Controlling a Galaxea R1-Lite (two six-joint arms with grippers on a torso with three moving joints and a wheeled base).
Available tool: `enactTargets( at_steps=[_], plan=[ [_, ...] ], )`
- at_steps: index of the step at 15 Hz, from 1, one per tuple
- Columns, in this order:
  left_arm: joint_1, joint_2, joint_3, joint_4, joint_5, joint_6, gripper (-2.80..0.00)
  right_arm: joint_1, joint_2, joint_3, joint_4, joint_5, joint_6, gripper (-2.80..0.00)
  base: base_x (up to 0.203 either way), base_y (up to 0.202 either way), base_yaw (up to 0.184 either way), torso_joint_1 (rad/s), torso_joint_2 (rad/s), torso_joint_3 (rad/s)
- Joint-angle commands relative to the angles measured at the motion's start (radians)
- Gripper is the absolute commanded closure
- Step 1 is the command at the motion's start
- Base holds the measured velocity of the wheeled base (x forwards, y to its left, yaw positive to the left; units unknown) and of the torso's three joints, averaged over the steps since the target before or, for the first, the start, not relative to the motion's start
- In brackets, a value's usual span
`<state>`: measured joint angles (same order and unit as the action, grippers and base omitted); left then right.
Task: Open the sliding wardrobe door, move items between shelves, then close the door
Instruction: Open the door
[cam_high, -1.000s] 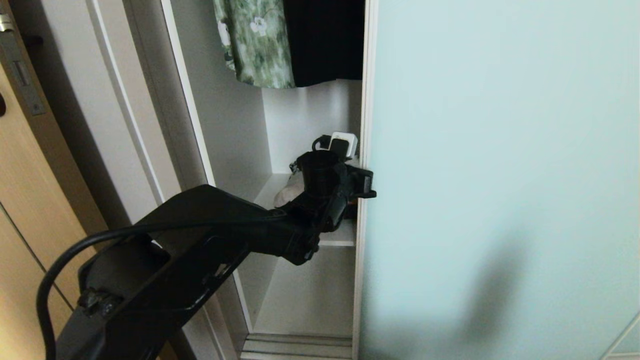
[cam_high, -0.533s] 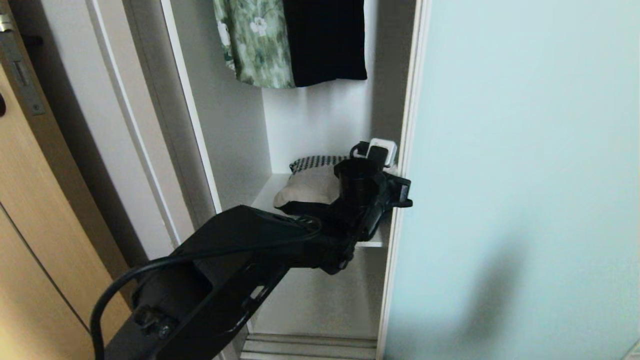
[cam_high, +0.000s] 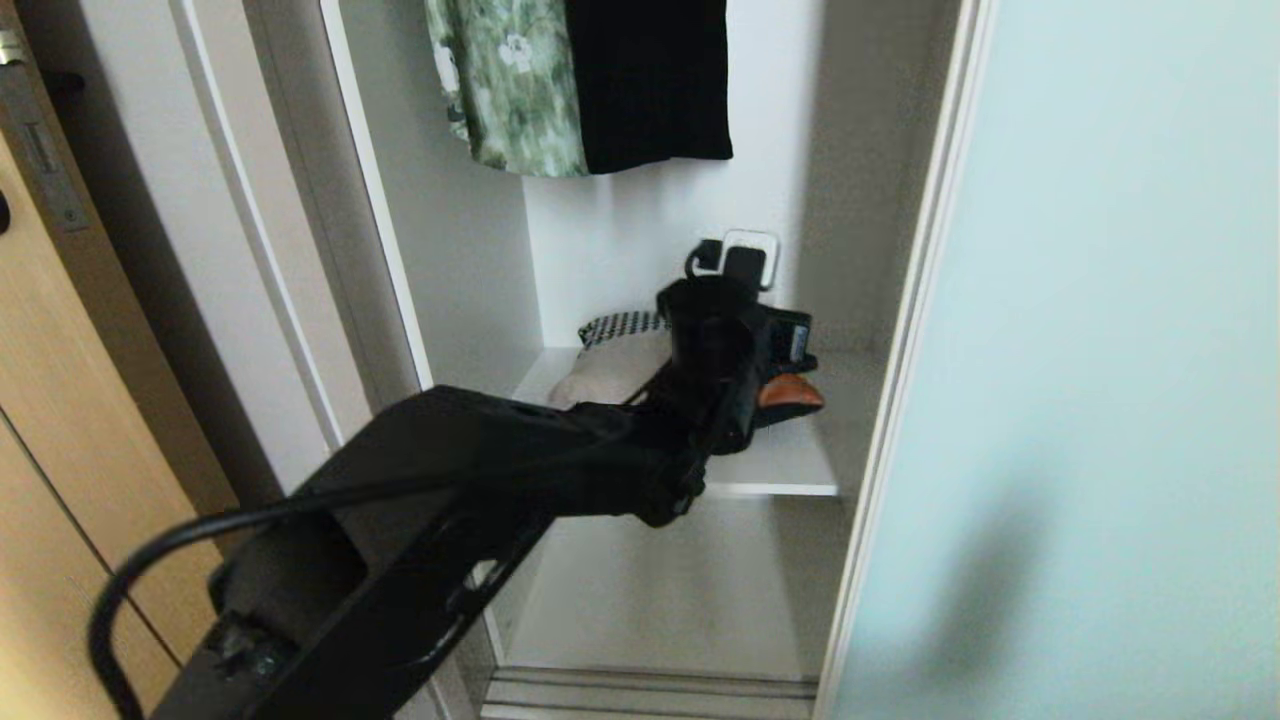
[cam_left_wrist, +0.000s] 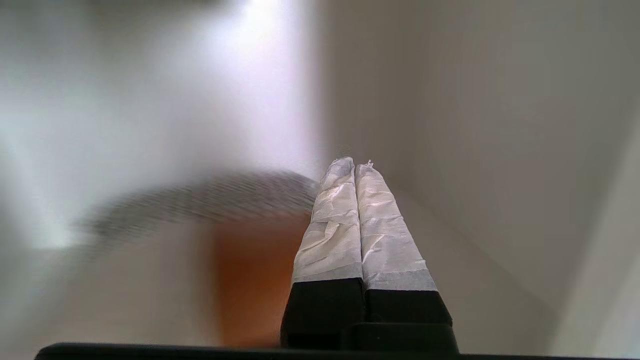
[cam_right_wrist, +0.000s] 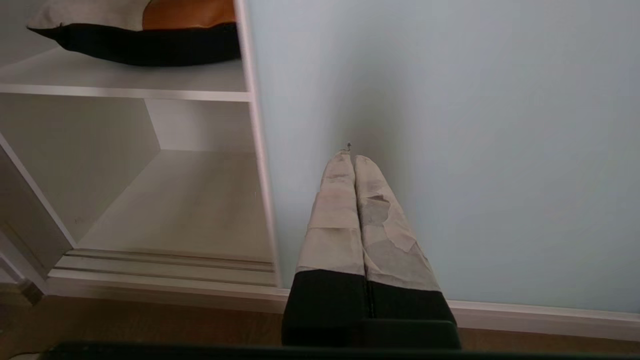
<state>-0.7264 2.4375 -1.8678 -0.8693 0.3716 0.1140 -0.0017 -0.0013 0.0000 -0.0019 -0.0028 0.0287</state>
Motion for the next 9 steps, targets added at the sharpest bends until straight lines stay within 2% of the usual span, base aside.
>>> enactTargets(
  at_steps=[1, 4, 9],
  plan=[
    [0.087, -0.218, 0.098, 0.005, 0.037, 0.01, 0.0, 0.0, 0.001, 0.002, -0.001, 0.0, 0.0, 0.0, 0.0, 0.0, 0.0, 0.0, 0.0, 0.0],
    [0.209, -0.476, 0.345, 0.009, 0.09, 0.021, 0.0, 0.0, 0.001, 0.002, 0.0, 0.0, 0.0, 0.0, 0.0, 0.0, 0.0, 0.0, 0.0, 0.0],
    [0.409, -1.024, 0.934, 0.008, 0.132, 0.015, 0.0, 0.0, 0.001, 0.002, -0.001, 0.0, 0.0, 0.0, 0.0, 0.0, 0.0, 0.0, 0.0, 0.0]
  ],
)
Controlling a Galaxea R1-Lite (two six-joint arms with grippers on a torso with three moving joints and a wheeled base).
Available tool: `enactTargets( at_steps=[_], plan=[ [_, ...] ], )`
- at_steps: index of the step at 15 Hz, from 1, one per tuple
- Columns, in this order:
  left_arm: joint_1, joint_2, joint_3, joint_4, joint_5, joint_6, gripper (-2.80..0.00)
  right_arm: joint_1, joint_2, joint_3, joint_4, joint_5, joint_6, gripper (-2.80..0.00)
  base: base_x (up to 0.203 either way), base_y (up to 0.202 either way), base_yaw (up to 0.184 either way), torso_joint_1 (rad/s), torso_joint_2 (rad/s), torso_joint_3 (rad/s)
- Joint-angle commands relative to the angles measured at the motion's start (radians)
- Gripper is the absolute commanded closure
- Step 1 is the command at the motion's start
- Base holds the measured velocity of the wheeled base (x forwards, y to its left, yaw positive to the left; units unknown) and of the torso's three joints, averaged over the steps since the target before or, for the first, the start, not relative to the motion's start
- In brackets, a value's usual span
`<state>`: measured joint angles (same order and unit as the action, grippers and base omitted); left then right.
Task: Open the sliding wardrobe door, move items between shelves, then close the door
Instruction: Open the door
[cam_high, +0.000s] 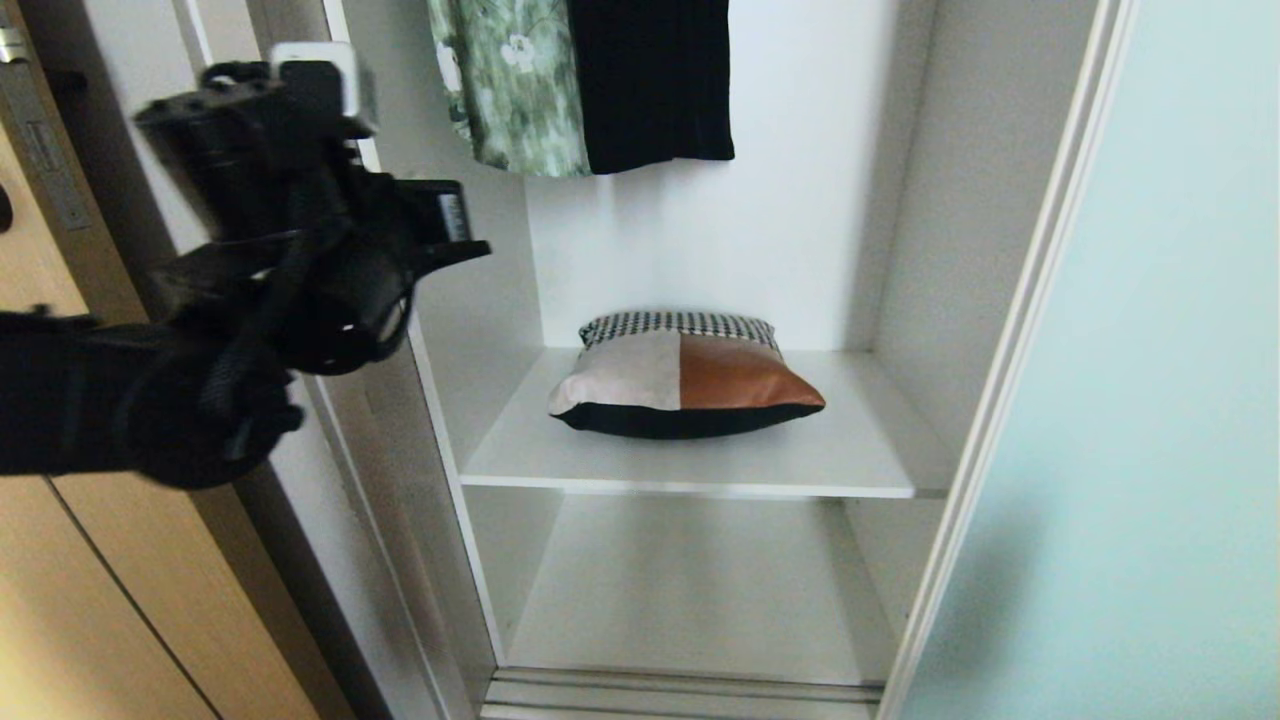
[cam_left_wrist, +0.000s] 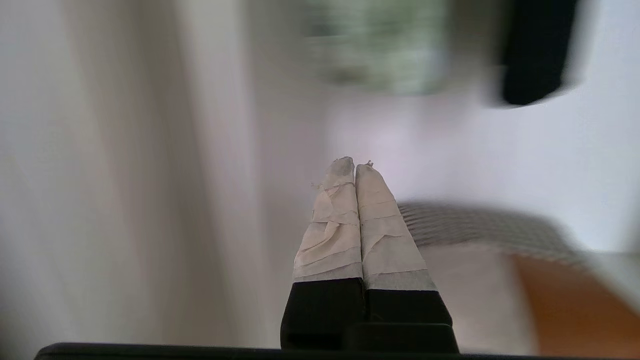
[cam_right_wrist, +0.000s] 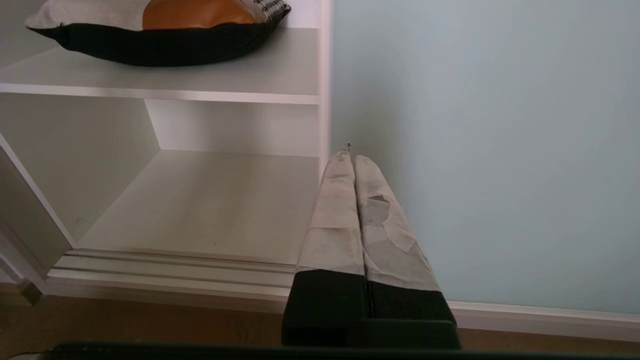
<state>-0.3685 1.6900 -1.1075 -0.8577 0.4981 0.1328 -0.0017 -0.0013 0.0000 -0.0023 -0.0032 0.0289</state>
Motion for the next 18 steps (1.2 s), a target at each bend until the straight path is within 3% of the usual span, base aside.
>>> enactTargets(
  at_steps=[1, 5, 7, 11, 13, 15, 18],
  plan=[
    [0.078, -0.404, 0.298, 0.0, 0.008, -0.013, 0.0, 0.0, 0.001, 0.002, 0.0, 0.0, 0.0, 0.0, 0.0, 0.0, 0.0, 0.0, 0.0, 0.0],
    [0.16, -0.867, 0.699, 0.067, 0.014, -0.043, 0.0, 0.0, 0.001, 0.002, -0.001, 0.0, 0.0, 0.0, 0.0, 0.0, 0.0, 0.0, 0.0, 0.0],
    [0.209, -1.065, 0.797, 0.155, 0.016, -0.053, 0.0, 0.0, 0.001, 0.002, 0.0, 0.0, 0.0, 0.0, 0.0, 0.0, 0.0, 0.0, 0.0, 0.0],
    [0.278, -1.386, 0.95, 0.468, -0.024, -0.1, 0.0, 0.0, 0.001, 0.002, -0.001, 0.0, 0.0, 0.0, 0.0, 0.0, 0.0, 0.0, 0.0, 0.0],
    [0.29, -1.412, 1.056, 0.531, -0.092, -0.182, 0.0, 0.0, 0.001, 0.002, 0.001, 0.0, 0.0, 0.0, 0.0, 0.0, 0.0, 0.0, 0.0, 0.0],
    [0.294, -1.412, 1.107, 0.542, -0.215, -0.195, 0.0, 0.0, 0.001, 0.002, -0.001, 0.0, 0.0, 0.0, 0.0, 0.0, 0.0, 0.0, 0.0, 0.0],
    [0.321, -1.445, 1.11, 0.577, -0.207, -0.184, 0.0, 0.0, 0.001, 0.002, 0.0, 0.0, 0.0, 0.0, 0.0, 0.0, 0.0, 0.0, 0.0, 0.0]
  ],
)
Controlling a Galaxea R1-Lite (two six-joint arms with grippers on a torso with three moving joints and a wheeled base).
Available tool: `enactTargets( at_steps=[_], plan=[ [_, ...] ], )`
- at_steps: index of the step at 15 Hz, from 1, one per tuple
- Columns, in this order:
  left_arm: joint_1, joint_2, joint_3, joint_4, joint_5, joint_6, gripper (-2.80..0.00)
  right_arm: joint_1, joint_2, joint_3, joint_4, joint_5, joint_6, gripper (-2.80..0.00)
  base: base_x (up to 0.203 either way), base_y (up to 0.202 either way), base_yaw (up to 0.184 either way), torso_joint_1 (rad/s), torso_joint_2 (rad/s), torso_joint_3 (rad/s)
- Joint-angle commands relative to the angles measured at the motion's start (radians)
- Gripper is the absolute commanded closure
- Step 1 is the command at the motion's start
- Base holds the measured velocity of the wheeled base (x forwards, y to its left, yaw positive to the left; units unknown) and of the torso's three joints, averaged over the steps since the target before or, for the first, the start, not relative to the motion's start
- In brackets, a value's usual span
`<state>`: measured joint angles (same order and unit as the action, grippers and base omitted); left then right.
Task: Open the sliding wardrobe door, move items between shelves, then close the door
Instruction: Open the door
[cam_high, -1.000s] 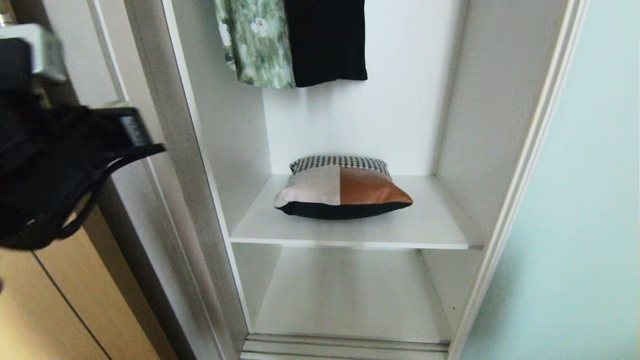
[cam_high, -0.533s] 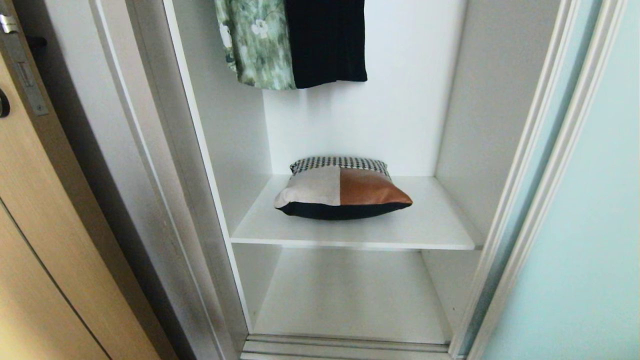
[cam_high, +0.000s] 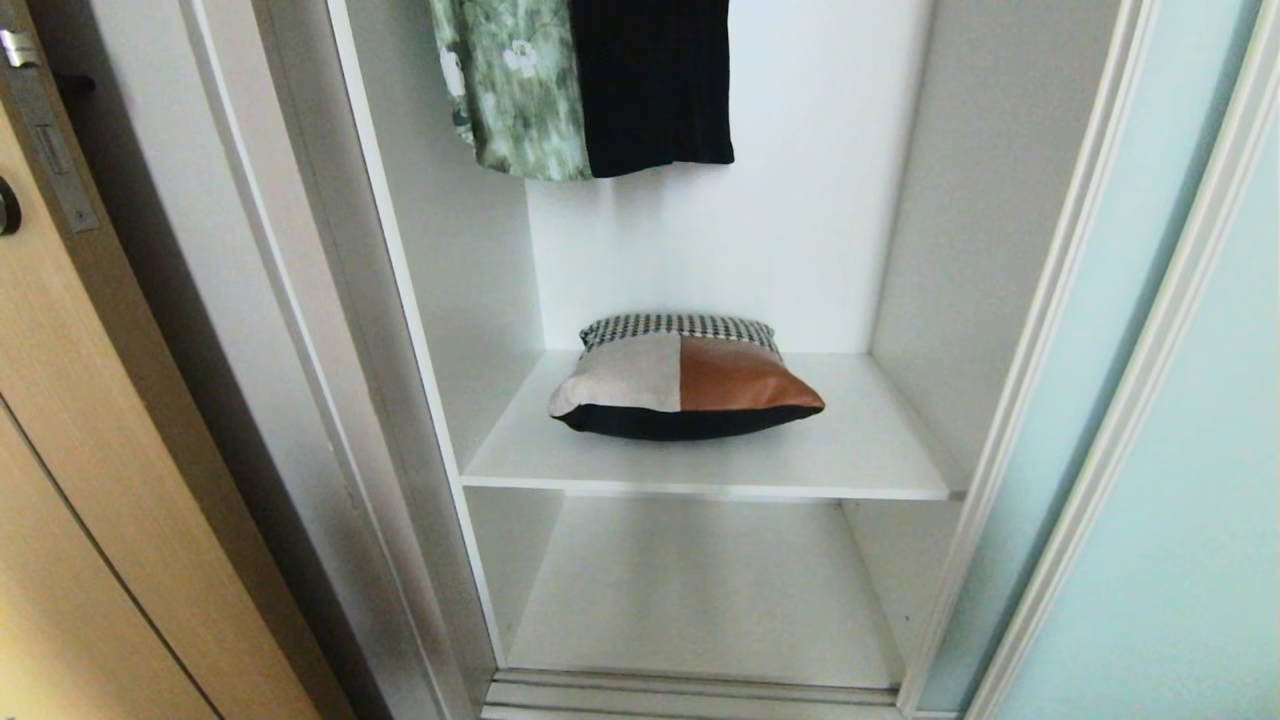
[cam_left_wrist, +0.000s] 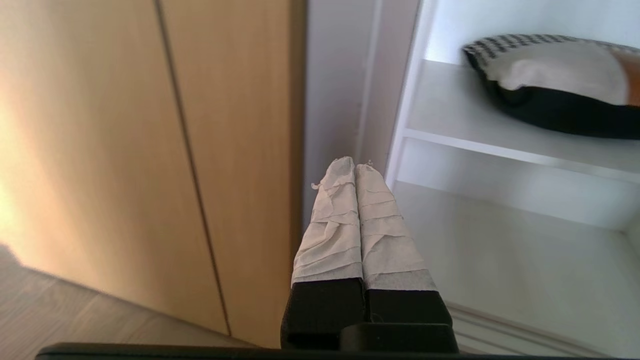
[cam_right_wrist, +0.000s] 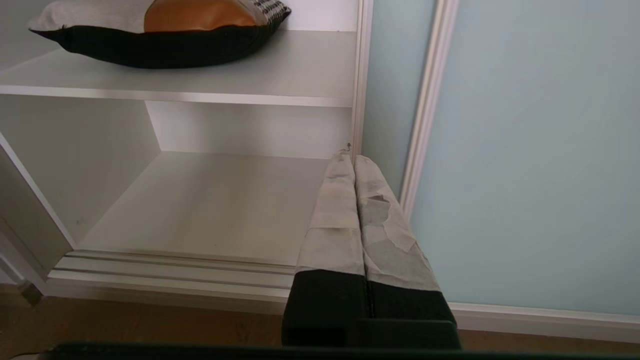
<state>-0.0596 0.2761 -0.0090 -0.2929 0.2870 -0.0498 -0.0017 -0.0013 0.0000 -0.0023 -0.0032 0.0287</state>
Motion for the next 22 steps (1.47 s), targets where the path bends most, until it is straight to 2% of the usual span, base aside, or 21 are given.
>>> enactTargets(
  at_steps=[1, 4, 5, 7, 8, 14, 17, 22],
  plan=[
    [0.026, -0.071, 0.011, 0.041, 0.015, -0.003, 0.0, 0.0, 0.001, 0.002, -0.001, 0.0, 0.0, 0.0, 0.0, 0.0, 0.0, 0.0, 0.0, 0.0],
    [0.052, -0.263, -0.023, 0.238, 0.014, -0.003, 0.0, 0.0, 0.001, 0.002, -0.001, 0.0, 0.0, 0.0, 0.0, 0.0, 0.0, 0.0, 0.0, 0.0],
    [0.056, -0.282, -0.043, 0.318, -0.04, -0.001, 0.0, 0.0, 0.001, 0.002, -0.001, 0.0, 0.0, 0.0, 0.0, 0.0, 0.0, 0.0, 0.0, 0.0],
    [0.06, -0.275, -0.041, 0.361, -0.249, 0.024, 0.0, 0.0, 0.001, 0.002, 0.0, 0.0, 0.0, 0.0, 0.0, 0.0, 0.0, 0.0, 0.0, 0.0],
    [0.061, -0.272, -0.04, 0.381, -0.299, 0.045, 0.0, 0.0, 0.001, 0.002, 0.0, 0.0, 0.0, 0.0, 0.0, 0.0, 0.0, 0.0, 0.0, 0.0],
    [0.061, -0.275, -0.023, 0.375, -0.292, 0.087, 0.0, 0.0, 0.001, 0.002, -0.001, 0.0, 0.0, 0.0, 0.0, 0.0, 0.0, 0.0, 0.0, 0.0],
    [0.061, -0.275, -0.023, 0.374, -0.287, 0.064, 0.0, 0.0, 0.001, 0.002, -0.001, 0.0, 0.0, 0.0, 0.0, 0.0, 0.0, 0.0, 0.0, 0.0],
    [0.061, -0.275, -0.023, 0.374, -0.287, 0.062, 0.0, 0.0, 0.0, 0.002, 0.001, 0.0, 0.002, 0.0, 0.0, 0.0, 0.0, 0.0, 0.0, 0.0]
  ],
)
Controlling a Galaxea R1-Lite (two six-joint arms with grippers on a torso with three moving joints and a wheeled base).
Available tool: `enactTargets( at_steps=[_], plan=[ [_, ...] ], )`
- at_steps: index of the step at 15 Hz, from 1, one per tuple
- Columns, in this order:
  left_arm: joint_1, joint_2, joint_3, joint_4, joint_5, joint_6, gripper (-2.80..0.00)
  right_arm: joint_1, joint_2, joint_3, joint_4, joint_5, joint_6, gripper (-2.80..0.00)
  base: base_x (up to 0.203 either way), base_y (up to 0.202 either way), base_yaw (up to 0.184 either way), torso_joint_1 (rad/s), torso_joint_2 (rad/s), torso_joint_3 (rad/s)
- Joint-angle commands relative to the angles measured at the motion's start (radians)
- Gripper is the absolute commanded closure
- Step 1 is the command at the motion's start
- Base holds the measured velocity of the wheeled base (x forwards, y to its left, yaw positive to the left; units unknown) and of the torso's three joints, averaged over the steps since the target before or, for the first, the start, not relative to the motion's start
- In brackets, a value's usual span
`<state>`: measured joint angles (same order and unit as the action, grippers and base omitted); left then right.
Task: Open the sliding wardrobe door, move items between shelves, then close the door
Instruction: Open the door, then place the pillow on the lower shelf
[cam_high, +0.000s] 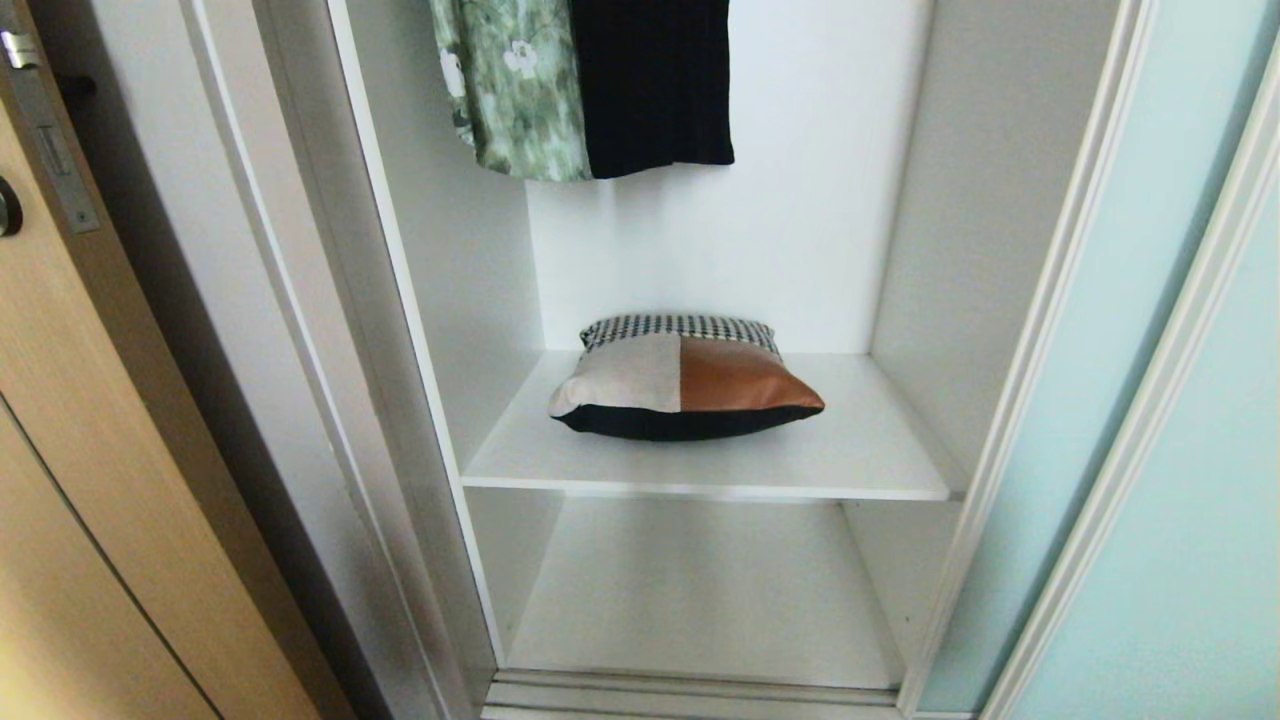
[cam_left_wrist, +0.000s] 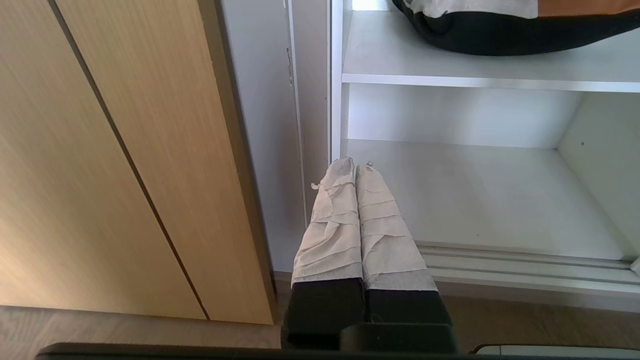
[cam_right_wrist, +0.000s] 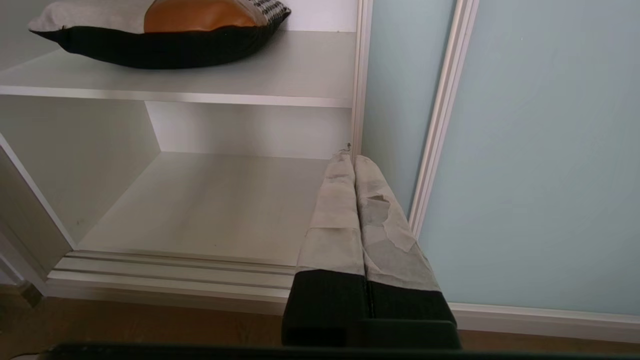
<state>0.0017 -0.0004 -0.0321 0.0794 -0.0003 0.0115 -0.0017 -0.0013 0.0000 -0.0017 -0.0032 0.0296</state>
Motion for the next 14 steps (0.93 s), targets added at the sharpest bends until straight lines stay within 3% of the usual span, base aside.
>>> enactTargets(
  at_steps=[1, 8, 12, 14],
  plan=[
    [0.0, 0.002, 0.0, 0.002, 0.0, 0.001, 0.0, 0.0, 0.001, 0.002, 0.0, 0.0, 0.001, 0.0, 0.0, 0.0, 0.0, 0.0, 0.0, 0.0],
    [0.0, 0.002, 0.0, 0.002, 0.0, 0.001, 0.0, 0.0, 0.0, -0.046, 0.009, -0.012, -0.029, 0.0, 0.0, 0.0, 0.0, 0.0, 0.0, 0.0],
    [0.0, 0.002, 0.0, 0.002, 0.0, 0.001, 0.0, 0.0, 0.221, -0.406, 0.131, 0.002, -0.022, 0.0, 0.0, 0.0, 0.0, 0.0, 0.0, 0.0],
    [0.0, 0.002, 0.0, 0.002, 0.0, 0.001, 0.0, 0.0, 0.373, -0.509, 0.163, 0.044, -0.007, 0.0, 0.0, 0.0, 0.0, 0.0, 0.0, 0.0]
  ],
)
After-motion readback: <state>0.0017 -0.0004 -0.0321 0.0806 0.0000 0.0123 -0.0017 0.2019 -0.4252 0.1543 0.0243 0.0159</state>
